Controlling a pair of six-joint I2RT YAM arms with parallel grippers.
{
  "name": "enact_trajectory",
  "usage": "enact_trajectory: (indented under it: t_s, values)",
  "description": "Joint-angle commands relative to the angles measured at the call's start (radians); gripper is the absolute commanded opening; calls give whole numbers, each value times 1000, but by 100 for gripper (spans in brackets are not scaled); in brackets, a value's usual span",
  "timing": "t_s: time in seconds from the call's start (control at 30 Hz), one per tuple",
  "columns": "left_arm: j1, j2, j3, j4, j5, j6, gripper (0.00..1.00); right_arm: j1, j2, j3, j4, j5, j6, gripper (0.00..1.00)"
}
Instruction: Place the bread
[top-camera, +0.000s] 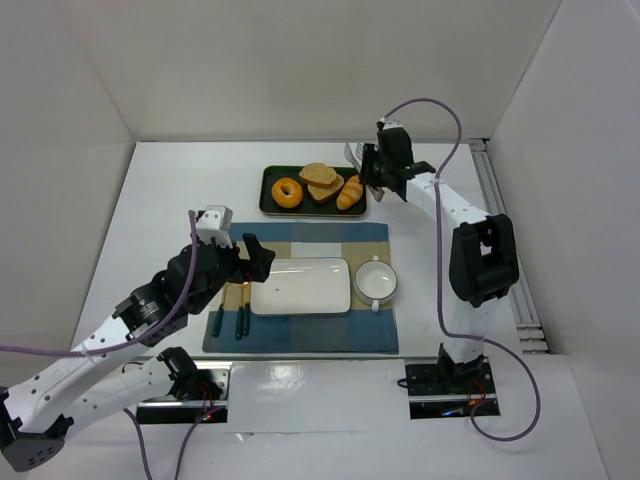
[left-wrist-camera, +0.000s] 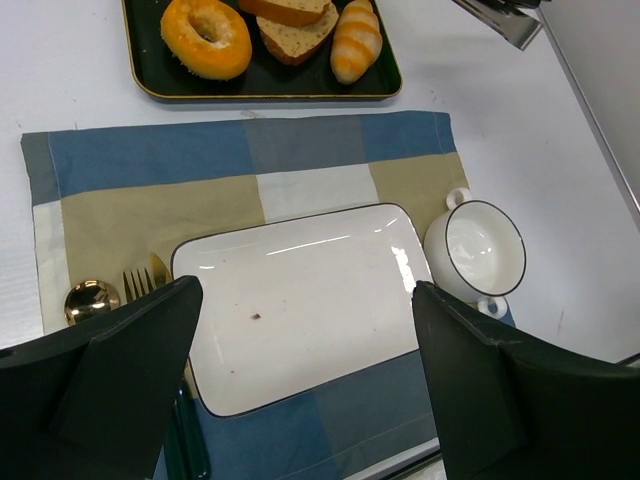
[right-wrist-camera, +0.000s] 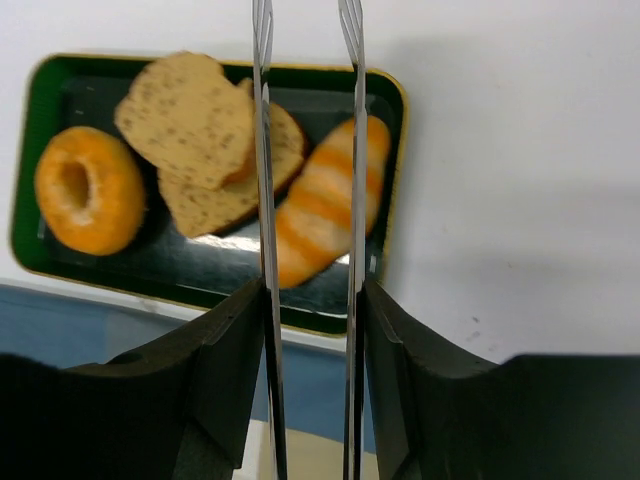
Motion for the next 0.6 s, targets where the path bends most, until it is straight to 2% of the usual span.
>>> enact_trajectory:
  t_s: [0.0, 0.33, 0.57]
  values:
    - [-3, -23, 1, 36, 4, -24, 100, 16, 30, 100, 50, -24, -10, 49]
    - [-3, -61, -18, 7, -7, -43, 100, 36, 111, 192, 11, -135, 0, 52]
    - [-3, -71, -27, -13, -7, -52, 100, 81, 113, 183, -21, -162, 11, 52]
